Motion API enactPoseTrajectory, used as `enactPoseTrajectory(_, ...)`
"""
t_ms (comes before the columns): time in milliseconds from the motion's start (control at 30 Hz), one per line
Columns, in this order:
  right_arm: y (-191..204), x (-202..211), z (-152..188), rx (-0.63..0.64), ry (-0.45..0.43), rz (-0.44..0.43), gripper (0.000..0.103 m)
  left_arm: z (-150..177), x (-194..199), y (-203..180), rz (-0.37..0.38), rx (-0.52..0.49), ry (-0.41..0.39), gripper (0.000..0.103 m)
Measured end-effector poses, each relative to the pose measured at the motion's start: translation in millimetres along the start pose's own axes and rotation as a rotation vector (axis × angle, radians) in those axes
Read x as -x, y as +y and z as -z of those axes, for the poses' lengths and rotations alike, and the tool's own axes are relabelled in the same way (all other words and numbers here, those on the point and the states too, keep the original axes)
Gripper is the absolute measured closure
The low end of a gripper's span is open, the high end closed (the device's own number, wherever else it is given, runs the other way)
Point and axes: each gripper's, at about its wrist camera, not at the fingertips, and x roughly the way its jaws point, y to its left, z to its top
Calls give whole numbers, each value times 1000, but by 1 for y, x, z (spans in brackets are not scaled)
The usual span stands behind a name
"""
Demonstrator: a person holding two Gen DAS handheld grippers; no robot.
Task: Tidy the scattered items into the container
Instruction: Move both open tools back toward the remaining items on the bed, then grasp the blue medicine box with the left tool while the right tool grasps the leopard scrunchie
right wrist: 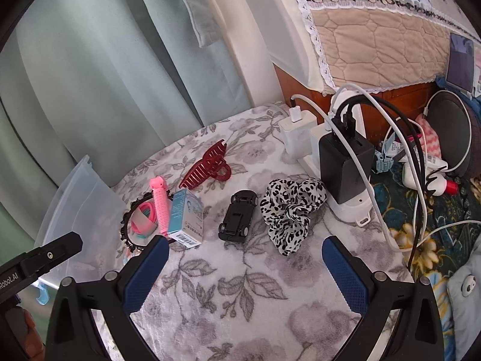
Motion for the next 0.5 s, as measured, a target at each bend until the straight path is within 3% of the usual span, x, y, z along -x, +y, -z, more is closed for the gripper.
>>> enactPoseTrajectory(133, -9, -17, 3, -22, 47, -15, 0, -3, -21, -10, 1, -36, 22, 33)
enactPoseTrajectory(500, -31, -48, 4, -100, 103, 97, 2, -6, -81, -22, 37, -59, 104, 33)
